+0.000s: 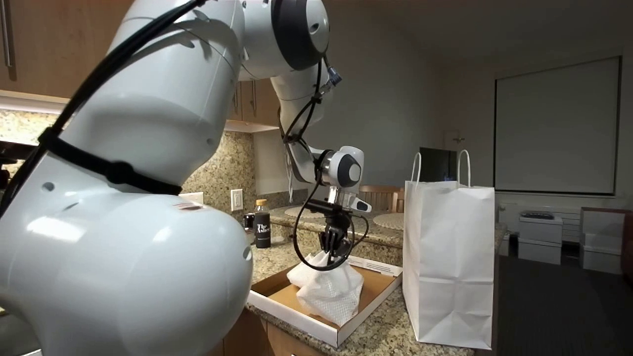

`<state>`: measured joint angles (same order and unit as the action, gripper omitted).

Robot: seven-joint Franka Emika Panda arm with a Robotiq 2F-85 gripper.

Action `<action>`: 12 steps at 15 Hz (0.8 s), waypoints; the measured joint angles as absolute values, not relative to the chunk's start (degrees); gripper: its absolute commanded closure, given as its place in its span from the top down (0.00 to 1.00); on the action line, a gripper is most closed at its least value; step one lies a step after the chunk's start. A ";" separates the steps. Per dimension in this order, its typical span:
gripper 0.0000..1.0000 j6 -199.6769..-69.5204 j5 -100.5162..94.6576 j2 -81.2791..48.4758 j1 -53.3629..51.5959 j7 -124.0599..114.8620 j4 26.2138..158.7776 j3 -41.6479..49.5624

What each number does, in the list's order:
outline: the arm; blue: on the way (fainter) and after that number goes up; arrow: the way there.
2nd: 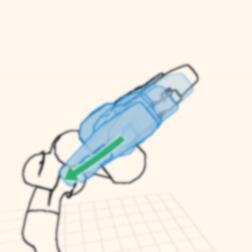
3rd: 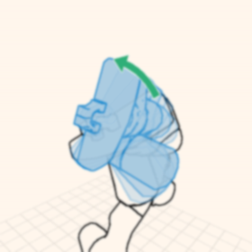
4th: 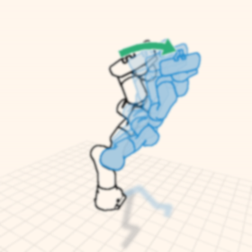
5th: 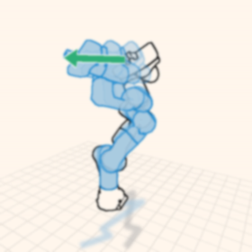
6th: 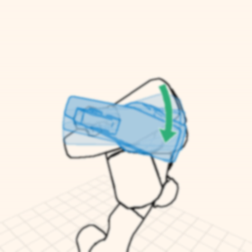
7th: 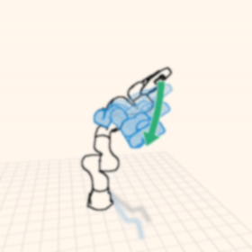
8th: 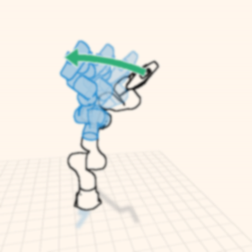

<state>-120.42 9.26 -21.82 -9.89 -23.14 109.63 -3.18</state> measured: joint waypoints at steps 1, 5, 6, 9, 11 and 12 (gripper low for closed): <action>0.09 -120.33 9.27 -20.65 -9.78 -23.04 109.64 -3.18; 0.10 -115.52 9.34 -15.26 -9.72 -20.62 109.77 -3.37; 0.09 -113.91 9.34 -13.88 -9.72 -20.15 109.75 -3.43; 0.10 -109.97 9.34 -10.03 -9.71 -19.30 109.63 -3.46; 0.10 -108.03 9.35 -7.97 -9.64 -19.07 109.23 -3.46; 0.10 -107.04 9.43 -7.08 -9.56 -18.96 108.77 -3.46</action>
